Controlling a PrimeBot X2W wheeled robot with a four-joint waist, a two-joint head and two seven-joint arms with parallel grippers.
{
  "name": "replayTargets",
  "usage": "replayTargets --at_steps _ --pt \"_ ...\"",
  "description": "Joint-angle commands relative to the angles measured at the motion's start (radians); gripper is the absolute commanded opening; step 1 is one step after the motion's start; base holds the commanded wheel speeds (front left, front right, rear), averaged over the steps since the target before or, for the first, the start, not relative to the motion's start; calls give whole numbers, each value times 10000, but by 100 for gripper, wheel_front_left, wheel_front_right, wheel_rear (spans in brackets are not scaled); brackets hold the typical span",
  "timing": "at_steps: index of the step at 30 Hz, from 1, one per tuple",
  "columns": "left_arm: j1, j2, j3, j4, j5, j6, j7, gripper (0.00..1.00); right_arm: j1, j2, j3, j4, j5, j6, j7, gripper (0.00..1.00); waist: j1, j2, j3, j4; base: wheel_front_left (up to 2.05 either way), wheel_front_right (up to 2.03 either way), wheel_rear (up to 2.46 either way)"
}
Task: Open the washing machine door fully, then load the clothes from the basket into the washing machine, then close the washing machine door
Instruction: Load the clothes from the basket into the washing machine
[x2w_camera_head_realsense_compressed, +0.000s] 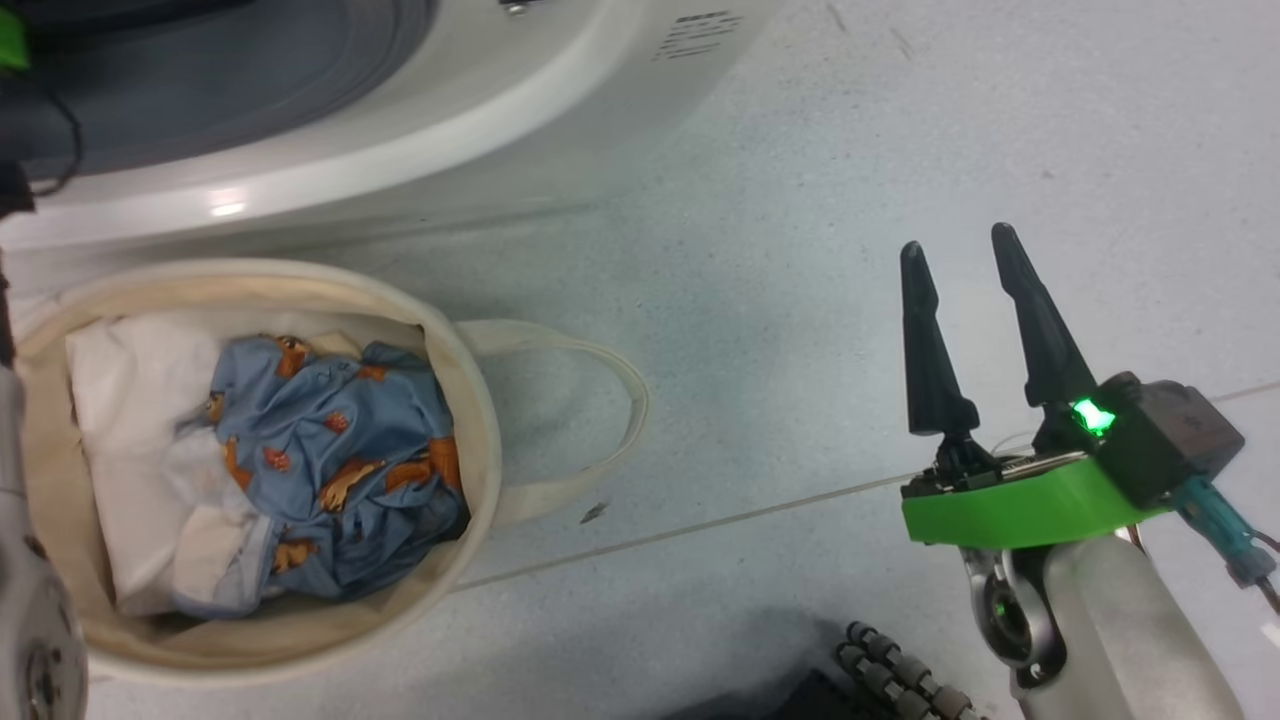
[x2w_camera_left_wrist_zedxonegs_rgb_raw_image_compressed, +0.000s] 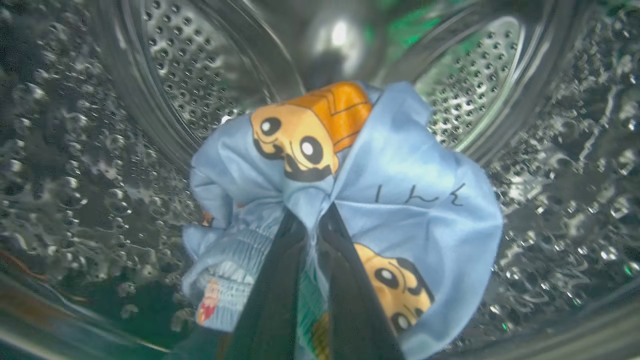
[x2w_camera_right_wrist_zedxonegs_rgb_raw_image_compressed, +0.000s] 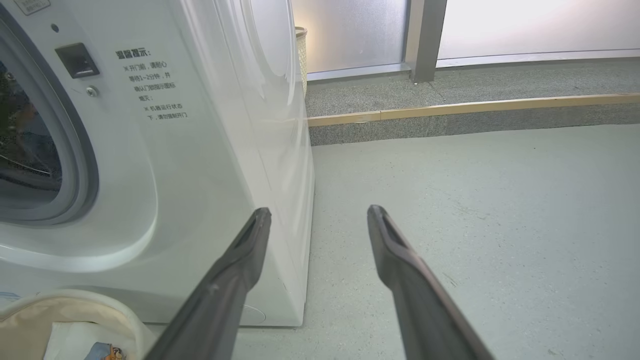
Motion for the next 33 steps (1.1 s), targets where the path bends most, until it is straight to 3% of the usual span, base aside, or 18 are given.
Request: replayTargets --at_steps 1,2,11,17,26,33 --pt "-430 452 200 -332 64 -114 -118 8 52 81 164 -298 -110 4 -124 100 0 0 64 76 0 0 0" --pt "-421 413 191 -106 80 -158 -118 99 41 112 170 -284 -127 4 -124 100 0 0 65 87 0 0 0" --pt "-589 7 -805 2099 521 -505 -118 100 -199 240 395 6 -94 4 -124 100 0 0 -316 146 0 0 0" --pt "-506 -360 -1182 2566 498 -561 -118 100 -368 257 567 226 36 4 -124 100 0 0 -899 229 0 0 0" --pt "1356 -978 -1679 1310 -210 -581 -118 100 -536 152 779 935 313 4 -124 100 0 0 -2026 921 0 0 0" --pt "3334 -898 -2029 -360 -770 -583 -118 100 -555 -165 965 1391 402 4 -124 100 0 0 -2834 1678 0 0 0"
